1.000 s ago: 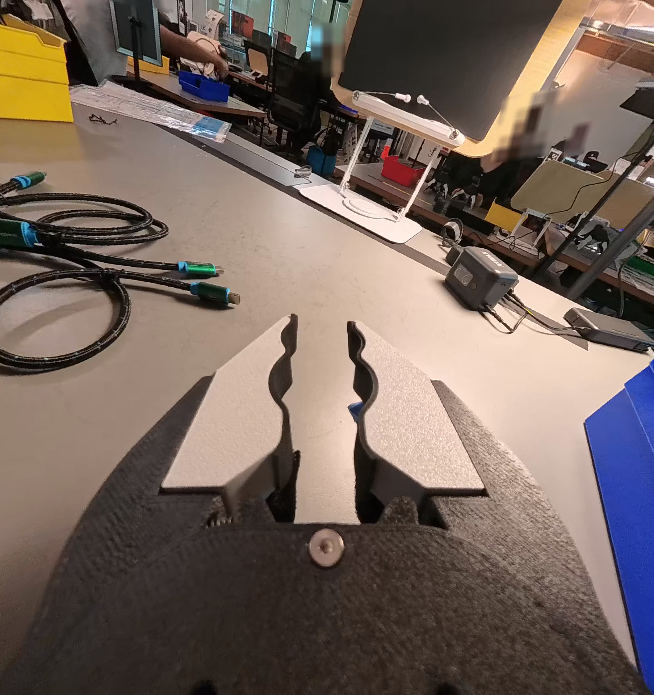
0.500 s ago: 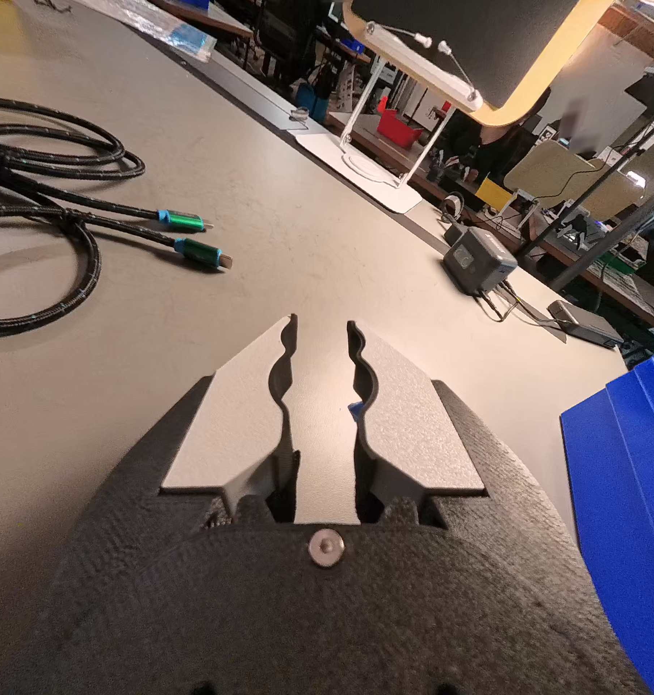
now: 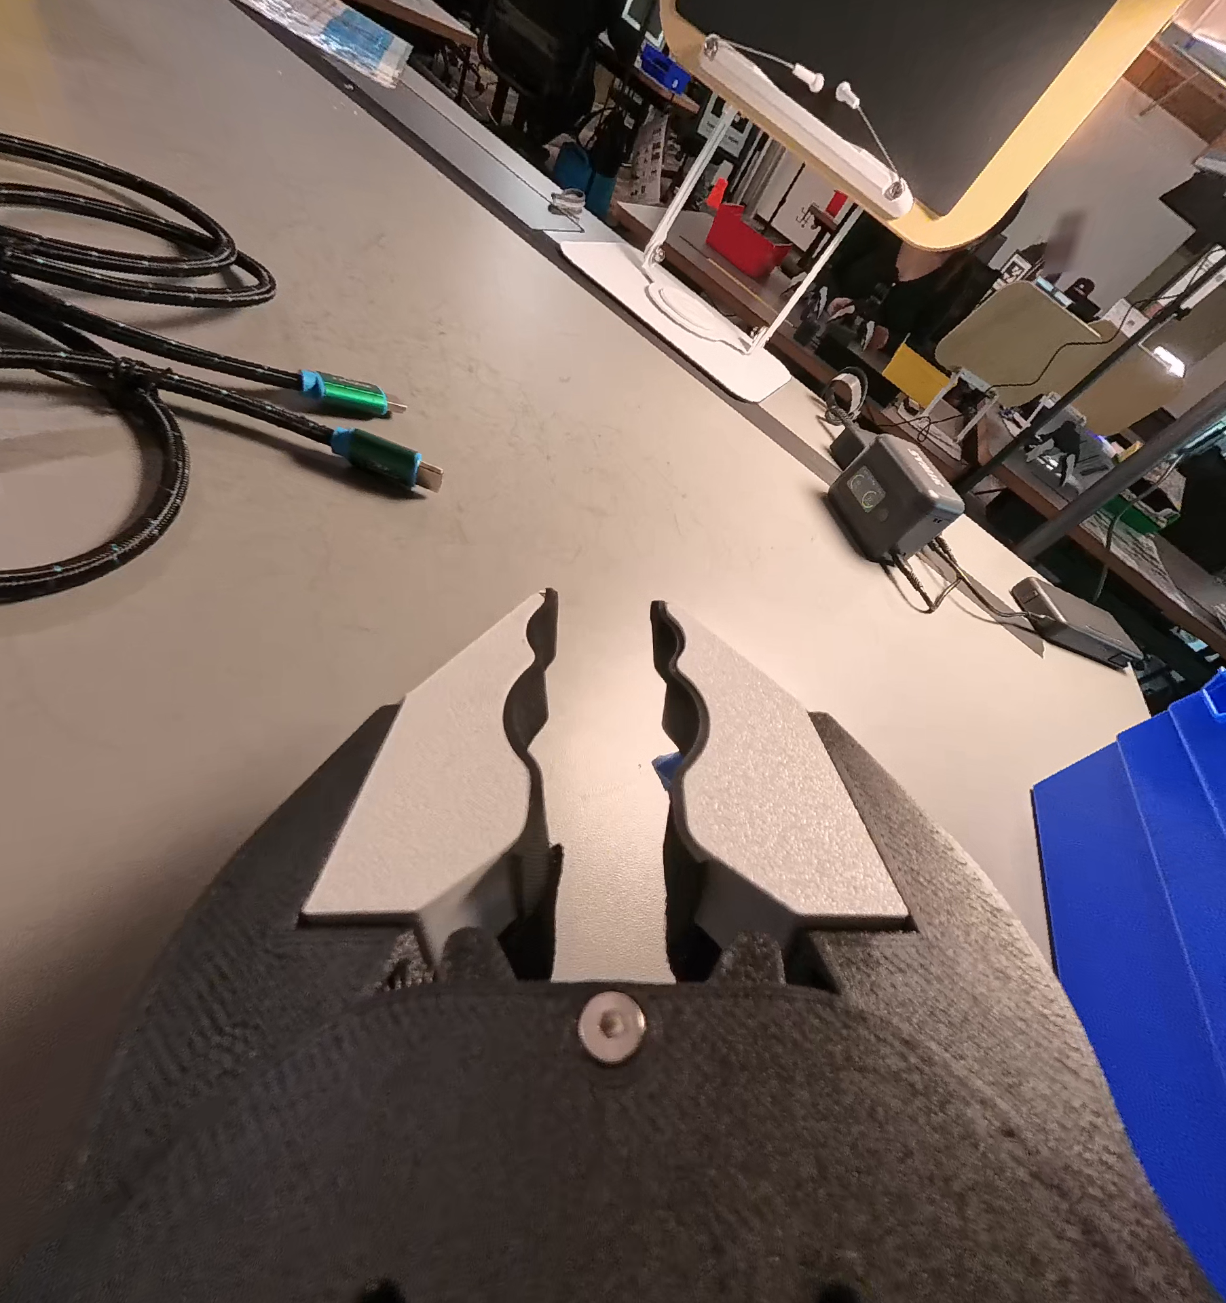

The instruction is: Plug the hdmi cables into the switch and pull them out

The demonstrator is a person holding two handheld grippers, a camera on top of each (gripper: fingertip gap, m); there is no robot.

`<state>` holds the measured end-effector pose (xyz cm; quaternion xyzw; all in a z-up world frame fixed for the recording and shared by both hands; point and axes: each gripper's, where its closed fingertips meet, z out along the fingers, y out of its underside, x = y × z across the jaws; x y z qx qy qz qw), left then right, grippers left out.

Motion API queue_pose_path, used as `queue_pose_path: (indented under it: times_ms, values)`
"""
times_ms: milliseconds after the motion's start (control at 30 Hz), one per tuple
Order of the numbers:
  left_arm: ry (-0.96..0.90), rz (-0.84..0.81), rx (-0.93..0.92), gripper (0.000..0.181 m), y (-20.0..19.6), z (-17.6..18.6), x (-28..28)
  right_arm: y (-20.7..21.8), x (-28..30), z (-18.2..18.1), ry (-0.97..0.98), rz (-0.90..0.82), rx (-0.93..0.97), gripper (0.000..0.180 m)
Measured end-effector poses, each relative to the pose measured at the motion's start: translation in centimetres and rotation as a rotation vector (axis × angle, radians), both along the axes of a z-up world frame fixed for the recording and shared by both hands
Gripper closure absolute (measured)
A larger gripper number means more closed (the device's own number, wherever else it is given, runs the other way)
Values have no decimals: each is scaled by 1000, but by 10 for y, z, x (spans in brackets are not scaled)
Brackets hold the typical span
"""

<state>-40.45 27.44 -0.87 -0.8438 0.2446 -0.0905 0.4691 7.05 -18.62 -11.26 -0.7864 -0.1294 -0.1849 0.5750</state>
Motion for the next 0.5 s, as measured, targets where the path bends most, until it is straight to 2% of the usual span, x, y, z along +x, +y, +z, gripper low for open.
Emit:
queue_pose_path:
  times_ms: [133, 300, 400, 500]
  values:
    - [-1, -67, 87, 169, -22, 55, 14, -1, -1, 3, 4, 6, 18, 152]
    - [8, -178, 171, 169, -59, 97, 48, -2, -2, 4, 4, 11, 26, 152]
    - [-8, -333, 211, 169, -103, 118, 91, -2, -2, 3, 0, 13, 23, 152]
    - [26, -558, 213, 169, -164, 123, 146, -1, -2, 2, -7, 12, 15, 152]
